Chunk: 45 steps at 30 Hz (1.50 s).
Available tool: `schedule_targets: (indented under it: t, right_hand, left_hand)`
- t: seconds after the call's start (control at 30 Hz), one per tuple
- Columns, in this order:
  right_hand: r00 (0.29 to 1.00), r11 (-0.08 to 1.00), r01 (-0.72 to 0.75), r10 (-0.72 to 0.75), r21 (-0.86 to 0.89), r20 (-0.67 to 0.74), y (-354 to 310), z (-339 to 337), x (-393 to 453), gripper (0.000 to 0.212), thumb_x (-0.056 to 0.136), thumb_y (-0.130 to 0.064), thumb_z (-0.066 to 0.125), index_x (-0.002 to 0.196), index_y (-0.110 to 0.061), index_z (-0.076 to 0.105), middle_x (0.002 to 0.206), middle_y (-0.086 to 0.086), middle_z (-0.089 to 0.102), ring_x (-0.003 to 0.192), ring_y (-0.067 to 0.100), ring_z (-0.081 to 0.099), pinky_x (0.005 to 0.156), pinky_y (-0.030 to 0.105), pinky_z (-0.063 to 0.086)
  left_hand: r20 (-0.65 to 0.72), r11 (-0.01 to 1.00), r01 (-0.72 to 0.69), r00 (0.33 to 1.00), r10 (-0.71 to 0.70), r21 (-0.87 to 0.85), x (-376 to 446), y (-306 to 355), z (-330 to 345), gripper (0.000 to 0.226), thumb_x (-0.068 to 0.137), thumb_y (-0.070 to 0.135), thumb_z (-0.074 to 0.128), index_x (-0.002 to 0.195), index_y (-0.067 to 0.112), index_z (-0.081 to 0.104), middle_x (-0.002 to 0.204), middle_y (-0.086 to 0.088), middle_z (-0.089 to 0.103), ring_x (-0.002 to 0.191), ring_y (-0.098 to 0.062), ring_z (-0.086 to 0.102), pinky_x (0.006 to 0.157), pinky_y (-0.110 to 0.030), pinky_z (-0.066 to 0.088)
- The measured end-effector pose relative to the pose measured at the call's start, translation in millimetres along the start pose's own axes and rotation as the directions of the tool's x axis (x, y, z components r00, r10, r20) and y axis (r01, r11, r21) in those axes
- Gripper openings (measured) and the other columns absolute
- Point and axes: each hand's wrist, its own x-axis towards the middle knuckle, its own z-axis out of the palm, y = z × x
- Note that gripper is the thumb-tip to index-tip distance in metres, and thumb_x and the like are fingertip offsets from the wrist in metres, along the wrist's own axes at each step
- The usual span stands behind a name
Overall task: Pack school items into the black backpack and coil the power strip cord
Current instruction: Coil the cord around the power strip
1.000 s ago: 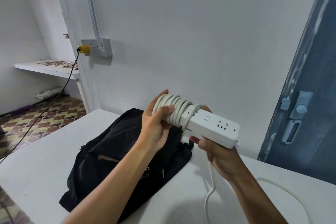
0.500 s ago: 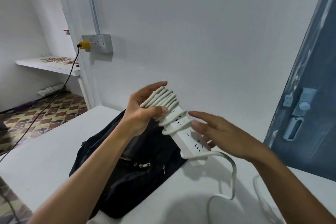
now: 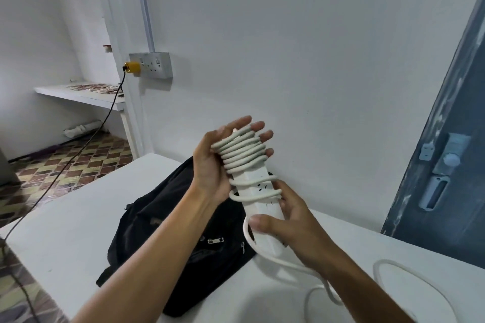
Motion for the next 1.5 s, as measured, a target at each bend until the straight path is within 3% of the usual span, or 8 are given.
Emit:
schedule_targets:
  t: [0.2,0.43,0.63,0.8,0.9,1.1,1.27,1.5]
  right_hand:
    - [0.977,0.989,0.143,-0.147,-0.039,-0.156,3.3,13.5,-4.1,0.069,0.068,-0.017,0.074,0.128,-0.035,0.045,0.114,-0.014,0.063,0.106,0.006,0.062,0.085,0.023,0.052]
    - [0.906,0.972,0.212,-0.236,-0.105,-0.351,1.8,16.7,5.2,0.073,0.059,-0.018,0.077,0.121,-0.036,0.044,0.106,-0.02,0.061,0.099,0.001,0.061,0.076,0.012,0.049]
    - [0.904,0.947,0.191,-0.271,-0.257,-0.329,-1.9,7.0,8.8,0.059,0.073,-0.016,0.08,0.124,-0.029,0.052,0.104,-0.017,0.064,0.098,0.002,0.062,0.079,0.015,0.051]
    - [0.917,0.897,0.073,-0.233,-0.437,-0.324,3.3,0.3,9.5,0.077,0.07,-0.046,0.075,0.138,-0.037,0.039,0.114,-0.018,0.062,0.102,0.004,0.061,0.086,0.03,0.055]
    - [0.928,0.857,-0.01,-0.185,-0.515,-0.325,0.9,-1.0,11.4,0.097,0.067,-0.055,0.072,0.147,-0.037,0.022,0.123,-0.017,0.057,0.108,0.005,0.057,0.092,0.032,0.052]
    - [0.982,0.914,-0.133,0.068,-0.383,-0.178,-13.0,-12.9,19.0,0.119,0.063,-0.03,0.087,0.152,-0.028,0.008,0.105,-0.032,0.045,0.094,-0.013,0.05,0.071,0.003,0.037]
    - [0.983,0.943,-0.156,0.12,-0.293,-0.139,-16.1,-19.7,24.1,0.12,0.066,-0.015,0.086,0.153,-0.027,0.005,0.106,-0.032,0.044,0.09,-0.017,0.051,0.066,0.002,0.041]
    - [0.994,0.902,-0.103,0.083,-0.42,-0.064,-19.0,-25.0,28.0,0.127,0.066,-0.023,0.084,0.15,-0.038,-0.01,0.093,-0.017,0.064,0.084,-0.004,0.063,0.068,0.007,0.046]
  left_hand:
    - [0.079,0.987,0.14,0.986,-0.146,0.08,4.9,-7.9,-2.6,0.057,0.067,0.047,0.075,0.099,0.002,0.063,0.096,-0.019,0.063,0.089,-0.036,0.062,0.09,-0.047,0.046]
    - [0.112,0.971,0.238,0.966,-0.235,-0.011,0.4,-25.4,3.4,0.065,0.064,0.047,0.077,0.107,0.001,0.06,0.1,-0.016,0.063,0.097,-0.03,0.056,0.092,-0.044,0.045]
    - [-0.13,0.976,0.12,0.987,-0.097,0.182,2.9,-21.3,1.4,0.061,0.073,0.031,0.072,0.13,0.02,0.05,0.113,-0.018,0.062,0.096,-0.029,0.062,0.09,-0.042,0.049]
    - [-0.21,0.825,-0.002,0.967,0.146,0.565,-1.8,-15.5,7.4,0.064,0.075,0.036,0.072,0.134,0.029,0.047,0.117,-0.008,0.06,0.095,-0.018,0.066,0.083,-0.03,0.052]
    - [-0.254,0.846,0.037,0.96,0.118,0.531,-4.6,-21.5,9.7,0.061,0.078,0.021,0.076,0.131,0.025,0.047,0.102,-0.008,0.069,0.09,-0.022,0.069,0.082,-0.035,0.054]
    - [-0.365,0.861,0.08,0.922,0.128,0.503,-18.3,-38.3,7.2,0.052,0.084,0.015,0.071,0.129,0.027,0.047,0.101,-0.01,0.071,0.092,-0.027,0.07,0.088,-0.047,0.055]
    - [-0.397,0.896,0.082,0.911,0.109,0.436,-21.5,-42.8,11.7,0.049,0.082,0.029,0.072,0.125,0.028,0.049,0.111,-0.013,0.067,0.096,-0.028,0.067,0.082,-0.043,0.057]
    - [-0.386,0.885,0.117,0.919,0.075,0.45,-29.7,-45.1,1.0,0.049,0.077,0.025,0.071,0.121,0.03,0.05,0.114,-0.018,0.062,0.091,-0.025,0.067,0.076,-0.039,0.055]
